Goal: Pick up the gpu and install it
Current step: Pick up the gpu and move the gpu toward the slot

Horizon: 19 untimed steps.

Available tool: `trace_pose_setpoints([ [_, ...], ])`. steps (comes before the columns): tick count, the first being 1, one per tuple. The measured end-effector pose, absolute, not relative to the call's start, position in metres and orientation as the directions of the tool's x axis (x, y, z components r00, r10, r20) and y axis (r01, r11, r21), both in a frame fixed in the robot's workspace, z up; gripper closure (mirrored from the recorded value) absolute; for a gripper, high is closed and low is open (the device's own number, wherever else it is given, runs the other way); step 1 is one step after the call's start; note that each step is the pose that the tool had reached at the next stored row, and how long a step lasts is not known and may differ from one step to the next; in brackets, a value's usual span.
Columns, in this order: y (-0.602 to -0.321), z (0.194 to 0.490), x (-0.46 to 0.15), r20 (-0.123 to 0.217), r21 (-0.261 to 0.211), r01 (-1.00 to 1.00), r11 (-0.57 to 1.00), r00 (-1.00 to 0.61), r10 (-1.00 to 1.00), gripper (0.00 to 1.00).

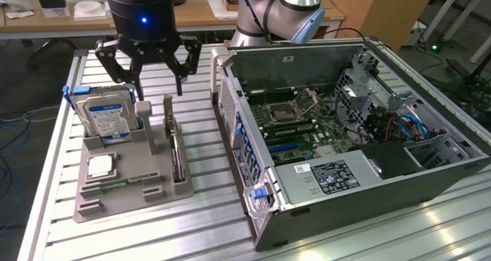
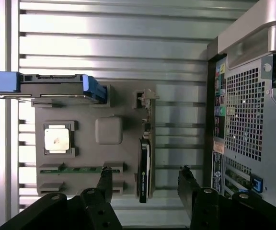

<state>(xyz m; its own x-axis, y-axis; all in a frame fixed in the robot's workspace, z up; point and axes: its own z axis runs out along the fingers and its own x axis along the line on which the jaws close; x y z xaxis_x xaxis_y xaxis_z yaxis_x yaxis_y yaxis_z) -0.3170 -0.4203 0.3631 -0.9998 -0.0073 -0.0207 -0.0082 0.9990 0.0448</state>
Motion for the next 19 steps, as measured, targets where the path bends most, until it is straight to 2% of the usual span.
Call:
trace_pose_setpoints([
  [19, -0.435, 0.334, -0.317, -0.021, 0.044, -0.020, 0.999, -1.000, -0.020, 0.34],
])
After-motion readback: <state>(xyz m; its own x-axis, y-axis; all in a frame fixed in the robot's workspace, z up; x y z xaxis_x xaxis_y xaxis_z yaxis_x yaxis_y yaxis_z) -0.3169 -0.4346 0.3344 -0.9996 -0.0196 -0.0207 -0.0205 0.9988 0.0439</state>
